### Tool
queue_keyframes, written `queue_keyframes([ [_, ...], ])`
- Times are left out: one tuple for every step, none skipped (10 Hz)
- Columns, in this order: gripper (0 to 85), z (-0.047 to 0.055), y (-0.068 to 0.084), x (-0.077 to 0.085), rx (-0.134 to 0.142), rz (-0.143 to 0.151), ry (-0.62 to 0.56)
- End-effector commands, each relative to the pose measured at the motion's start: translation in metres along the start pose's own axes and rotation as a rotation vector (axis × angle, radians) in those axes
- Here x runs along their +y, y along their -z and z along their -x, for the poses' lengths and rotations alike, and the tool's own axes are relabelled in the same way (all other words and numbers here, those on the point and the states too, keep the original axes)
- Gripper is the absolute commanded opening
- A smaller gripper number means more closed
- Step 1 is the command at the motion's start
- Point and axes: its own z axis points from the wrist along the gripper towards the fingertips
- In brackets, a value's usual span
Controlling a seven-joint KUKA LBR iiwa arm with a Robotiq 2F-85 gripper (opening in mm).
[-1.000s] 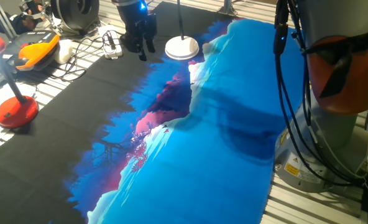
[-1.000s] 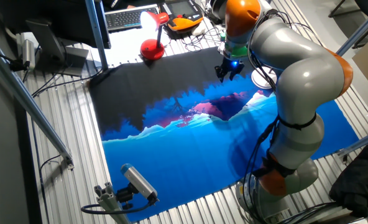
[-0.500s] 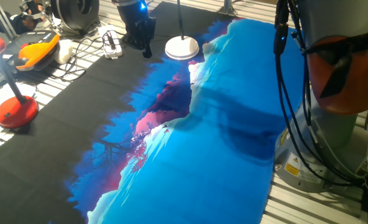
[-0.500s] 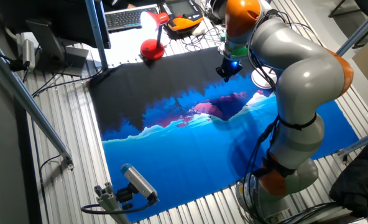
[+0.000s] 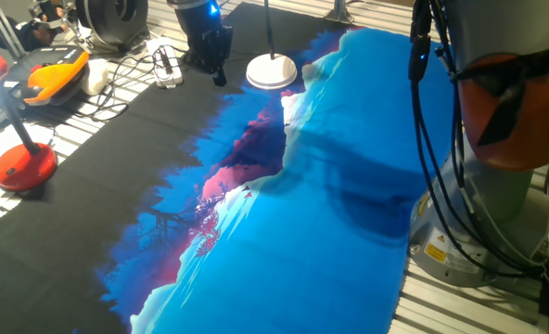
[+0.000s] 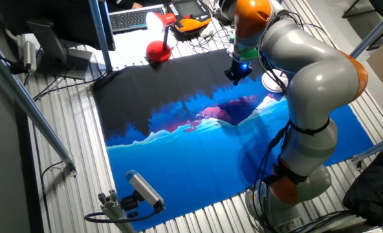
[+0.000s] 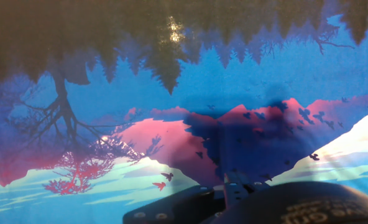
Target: Turn off the desk lamp by pressing the button
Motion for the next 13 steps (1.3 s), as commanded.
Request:
queue_keyframes([
  [0.0, 0.0001, 0.0, -0.0001, 0.0, 0.0, 0.0],
  [0.0, 0.0, 0.0, 0.0, 0.0, -0.001, 0.006],
  [0.0, 0.0, 0.0, 0.0, 0.0, -0.002, 0.01],
  [0.0, 0.0, 0.0, 0.0, 0.002, -0.003, 0.018],
  [0.0, 0.0, 0.0, 0.0, 0.003, -0.003, 0.02],
  [0.0, 0.0, 0.0, 0.0, 0.002, -0.003, 0.018],
  [0.0, 0.0, 0.0, 0.0, 0.002, -0.002, 0.023],
  [0.0, 0.0, 0.0, 0.0, 0.002, -0.002, 0.023],
  [0.0, 0.0, 0.0, 0.0, -0.031, -0.01, 0.039],
  [0.0, 0.0, 0.0, 0.0, -0.099, -0.051, 0.048],
  [0.0, 0.0, 0.0, 0.0, -0.086, -0.011, 0.027],
  [0.0, 0.0, 0.0, 0.0, -0.094, -0.029, 0.009],
  [0.0, 0.0, 0.0, 0.0, -0.1, -0.067, -0.012],
])
